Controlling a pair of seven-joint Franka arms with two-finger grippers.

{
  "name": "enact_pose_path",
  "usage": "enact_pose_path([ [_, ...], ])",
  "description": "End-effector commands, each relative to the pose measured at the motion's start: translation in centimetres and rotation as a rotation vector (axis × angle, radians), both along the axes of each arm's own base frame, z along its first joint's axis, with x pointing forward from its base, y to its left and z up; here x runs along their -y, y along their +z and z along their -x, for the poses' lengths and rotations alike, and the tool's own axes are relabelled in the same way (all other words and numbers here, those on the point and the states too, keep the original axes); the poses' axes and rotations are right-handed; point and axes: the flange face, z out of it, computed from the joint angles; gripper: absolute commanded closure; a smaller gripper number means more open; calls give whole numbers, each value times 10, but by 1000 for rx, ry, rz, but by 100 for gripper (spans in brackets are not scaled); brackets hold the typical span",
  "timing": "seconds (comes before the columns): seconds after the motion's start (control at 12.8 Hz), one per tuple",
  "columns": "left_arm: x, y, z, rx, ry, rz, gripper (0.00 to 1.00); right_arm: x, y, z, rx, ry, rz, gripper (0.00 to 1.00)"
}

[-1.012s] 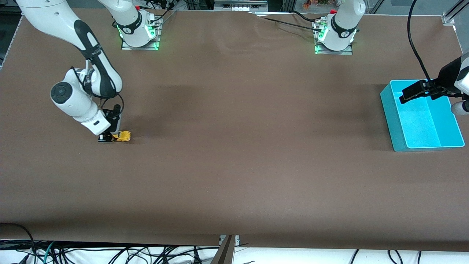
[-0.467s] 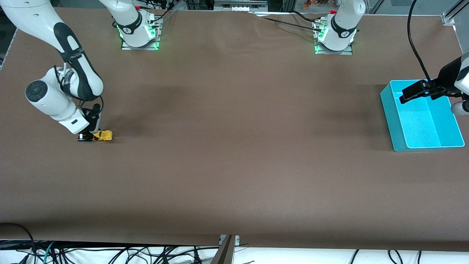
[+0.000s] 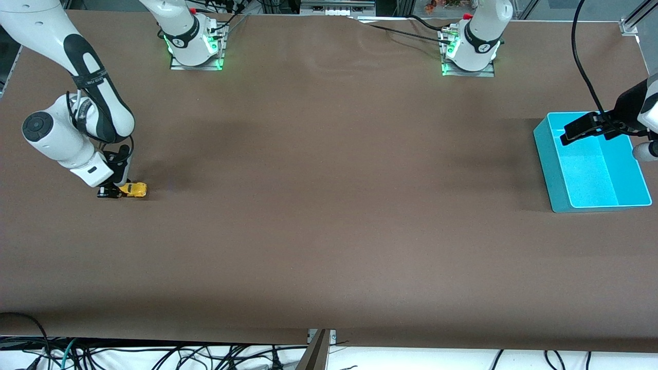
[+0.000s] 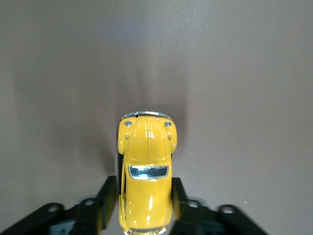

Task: Wind and store yellow beetle car
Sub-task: 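Drag the car backward along the table with the right gripper to wind it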

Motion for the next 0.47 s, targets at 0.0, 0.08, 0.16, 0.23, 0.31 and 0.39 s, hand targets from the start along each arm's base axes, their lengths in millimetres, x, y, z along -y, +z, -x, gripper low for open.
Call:
enact_pose_path([
  [0.0, -2, 7, 3, 6, -24, -25, 0, -14, 39, -48, -37, 45, -34, 0],
  [0.08, -2, 7, 3, 6, -24, -25, 0, -17, 63, -66, -63, 50, -42, 0],
  [0.16, -2, 7, 3, 6, -24, -25, 0, -16, 82, -78, -80, 50, -47, 0],
  [0.23, -2, 7, 3, 6, -24, -25, 0, -15, 97, -86, -84, 51, -48, 0],
  [0.31, -2, 7, 3, 6, -24, -25, 0, -16, 111, -93, -86, 54, -48, 0],
  [0.39, -2, 7, 3, 6, -24, -25, 0, -16, 121, -97, -95, 53, -51, 0],
])
